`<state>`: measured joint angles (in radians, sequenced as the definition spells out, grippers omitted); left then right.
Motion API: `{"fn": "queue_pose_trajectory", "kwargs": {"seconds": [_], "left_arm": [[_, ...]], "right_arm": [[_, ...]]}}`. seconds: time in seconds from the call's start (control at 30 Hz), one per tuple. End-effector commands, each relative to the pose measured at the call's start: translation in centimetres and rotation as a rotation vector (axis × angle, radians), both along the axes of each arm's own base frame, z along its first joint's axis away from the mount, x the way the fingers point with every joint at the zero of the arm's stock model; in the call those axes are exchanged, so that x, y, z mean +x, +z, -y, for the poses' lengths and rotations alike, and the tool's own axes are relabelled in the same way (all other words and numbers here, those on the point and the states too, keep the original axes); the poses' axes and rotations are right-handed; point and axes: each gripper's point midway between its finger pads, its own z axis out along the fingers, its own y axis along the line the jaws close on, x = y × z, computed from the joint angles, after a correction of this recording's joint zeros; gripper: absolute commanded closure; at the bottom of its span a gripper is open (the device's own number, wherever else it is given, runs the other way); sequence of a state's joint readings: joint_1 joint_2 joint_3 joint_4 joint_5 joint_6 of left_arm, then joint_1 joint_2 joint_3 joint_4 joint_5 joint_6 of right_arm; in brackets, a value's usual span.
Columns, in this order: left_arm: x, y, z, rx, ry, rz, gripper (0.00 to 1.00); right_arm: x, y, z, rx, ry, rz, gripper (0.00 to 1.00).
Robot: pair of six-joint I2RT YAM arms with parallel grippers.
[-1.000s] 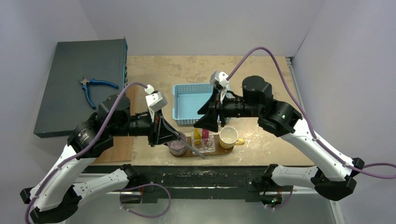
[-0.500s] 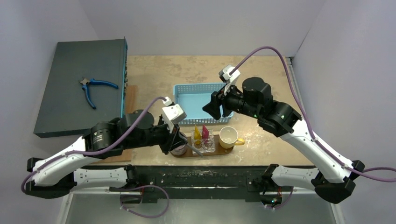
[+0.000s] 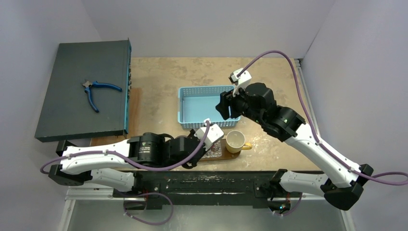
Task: Prepare toiletry sets of a toothbrush and toothpaste on the tray
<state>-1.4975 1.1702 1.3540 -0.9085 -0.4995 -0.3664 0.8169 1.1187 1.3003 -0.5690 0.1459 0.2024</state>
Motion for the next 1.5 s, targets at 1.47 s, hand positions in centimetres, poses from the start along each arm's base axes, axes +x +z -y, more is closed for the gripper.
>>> {"fn": "queue_pose_trajectory", "kwargs": {"seconds": [1.47], "left_arm": [[2.7, -3.9, 1.0, -0.02, 0.129, 0.178, 1.0]], "right_arm": [[0.8, -1.6, 0.0, -0.007, -0.061, -0.045, 0.39]]}}
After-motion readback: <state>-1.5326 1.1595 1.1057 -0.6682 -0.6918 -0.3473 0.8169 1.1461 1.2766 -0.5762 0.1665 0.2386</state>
